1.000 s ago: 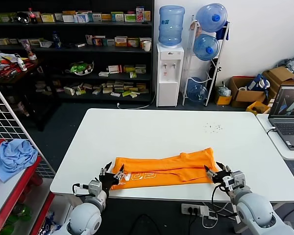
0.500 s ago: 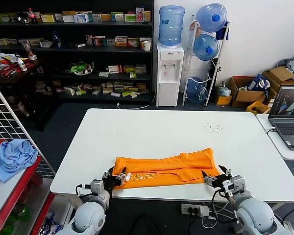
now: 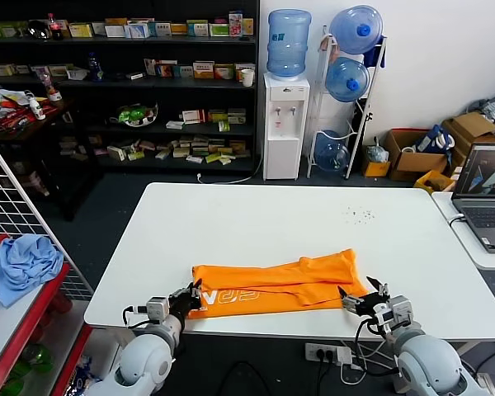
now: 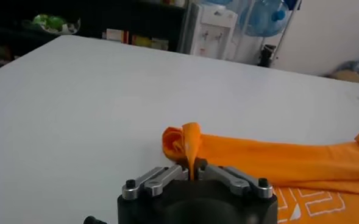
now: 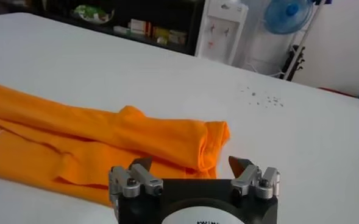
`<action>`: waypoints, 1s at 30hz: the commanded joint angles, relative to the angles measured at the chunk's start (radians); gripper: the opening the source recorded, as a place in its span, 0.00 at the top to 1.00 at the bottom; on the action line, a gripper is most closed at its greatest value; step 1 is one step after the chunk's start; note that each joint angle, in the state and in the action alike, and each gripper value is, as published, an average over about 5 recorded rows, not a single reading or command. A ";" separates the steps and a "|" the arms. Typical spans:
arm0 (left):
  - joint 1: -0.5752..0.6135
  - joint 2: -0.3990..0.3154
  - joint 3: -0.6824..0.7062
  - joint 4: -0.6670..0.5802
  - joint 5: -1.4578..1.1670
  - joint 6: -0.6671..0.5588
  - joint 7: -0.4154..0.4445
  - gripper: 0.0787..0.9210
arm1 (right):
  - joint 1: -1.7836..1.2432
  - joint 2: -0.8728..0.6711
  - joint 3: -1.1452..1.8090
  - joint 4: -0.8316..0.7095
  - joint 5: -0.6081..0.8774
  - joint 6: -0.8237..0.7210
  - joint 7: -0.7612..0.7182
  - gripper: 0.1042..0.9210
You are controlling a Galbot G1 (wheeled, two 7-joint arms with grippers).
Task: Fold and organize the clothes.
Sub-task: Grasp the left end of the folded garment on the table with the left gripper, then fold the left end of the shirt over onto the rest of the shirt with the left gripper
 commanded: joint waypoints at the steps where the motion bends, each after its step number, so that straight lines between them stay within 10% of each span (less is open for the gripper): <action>1: -0.029 0.095 -0.048 -0.010 -0.071 0.047 -0.010 0.95 | -0.009 0.030 0.020 0.001 -0.063 0.060 0.009 0.12; 15: -0.148 0.434 -0.128 0.076 -0.047 0.092 0.010 0.96 | -0.016 0.114 0.047 0.019 -0.153 0.152 0.030 0.12; 30: -0.089 0.129 0.058 -0.233 -0.160 0.157 -0.165 0.96 | -0.021 0.171 0.051 -0.071 -0.296 0.272 0.041 0.12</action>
